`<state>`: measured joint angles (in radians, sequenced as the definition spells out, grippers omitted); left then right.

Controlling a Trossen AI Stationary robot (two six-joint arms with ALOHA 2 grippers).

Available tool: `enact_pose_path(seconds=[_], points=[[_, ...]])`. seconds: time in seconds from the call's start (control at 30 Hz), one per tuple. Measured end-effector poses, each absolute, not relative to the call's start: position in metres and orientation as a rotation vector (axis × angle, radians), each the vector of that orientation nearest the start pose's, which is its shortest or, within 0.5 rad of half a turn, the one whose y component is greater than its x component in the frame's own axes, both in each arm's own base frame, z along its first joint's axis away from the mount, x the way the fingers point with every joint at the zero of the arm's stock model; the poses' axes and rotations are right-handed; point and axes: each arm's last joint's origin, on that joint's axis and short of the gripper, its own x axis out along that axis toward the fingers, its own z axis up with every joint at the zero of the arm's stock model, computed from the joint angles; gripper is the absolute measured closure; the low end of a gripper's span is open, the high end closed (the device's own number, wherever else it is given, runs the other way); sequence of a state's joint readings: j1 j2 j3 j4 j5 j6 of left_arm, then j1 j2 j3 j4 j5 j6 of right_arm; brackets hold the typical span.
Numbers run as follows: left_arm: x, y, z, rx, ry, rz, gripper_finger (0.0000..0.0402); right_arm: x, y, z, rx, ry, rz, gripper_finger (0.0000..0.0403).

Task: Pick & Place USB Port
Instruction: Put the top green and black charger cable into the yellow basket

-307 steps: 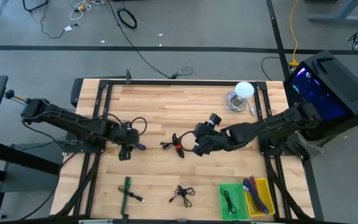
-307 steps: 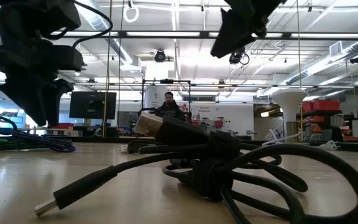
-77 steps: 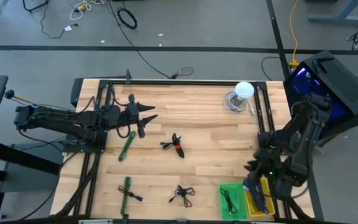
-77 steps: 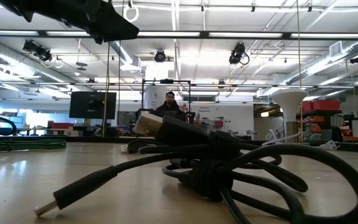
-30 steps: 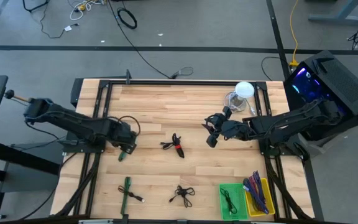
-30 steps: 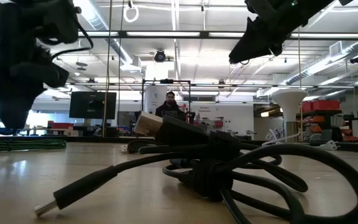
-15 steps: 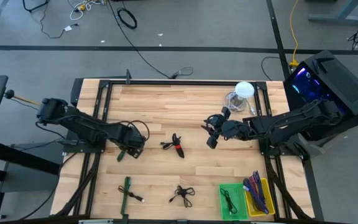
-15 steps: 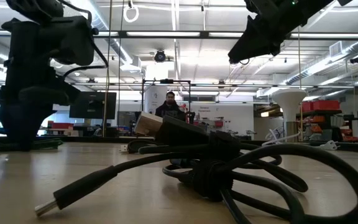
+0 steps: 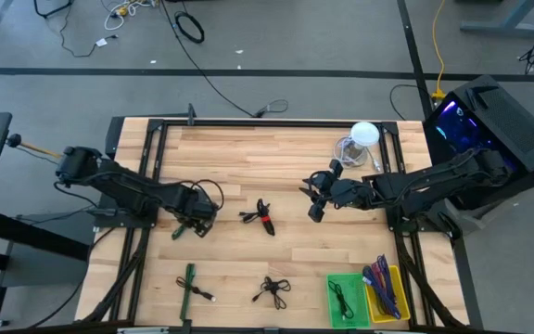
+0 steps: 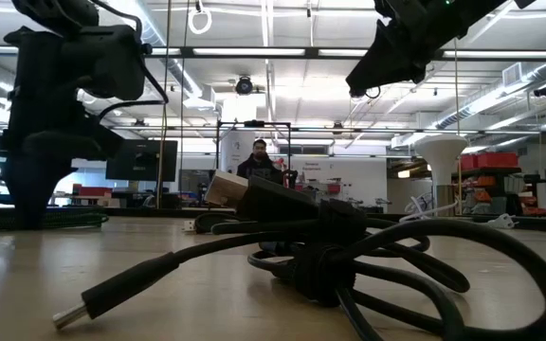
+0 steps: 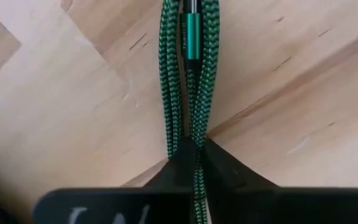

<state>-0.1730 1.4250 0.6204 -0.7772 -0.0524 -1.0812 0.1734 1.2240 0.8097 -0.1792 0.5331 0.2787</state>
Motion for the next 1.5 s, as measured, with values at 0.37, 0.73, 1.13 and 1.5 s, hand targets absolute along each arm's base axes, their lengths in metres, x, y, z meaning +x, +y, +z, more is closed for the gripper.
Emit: enact_pose_path(seconds=[0.37,0.73,1.13,1.5], points=[[0.255,-0.044,0.233,-0.300,1.085,0.580,0.0396,0.255,0.030,0.258,0.071,0.489,-0.415,0.0282],[0.304,-0.062,0.343,0.114,0.528,0.296,0.0396,0.267,0.036,0.281,0.087,0.258,-0.211,0.0281],[0.319,-0.047,0.358,0.144,0.357,0.171,0.0396,0.271,0.039,0.306,-0.014,0.018,-0.112,0.0216],[0.334,-0.034,0.350,0.133,0.309,0.174,0.0396,0.271,0.040,0.316,-0.049,-0.080,-0.061,0.0192]])
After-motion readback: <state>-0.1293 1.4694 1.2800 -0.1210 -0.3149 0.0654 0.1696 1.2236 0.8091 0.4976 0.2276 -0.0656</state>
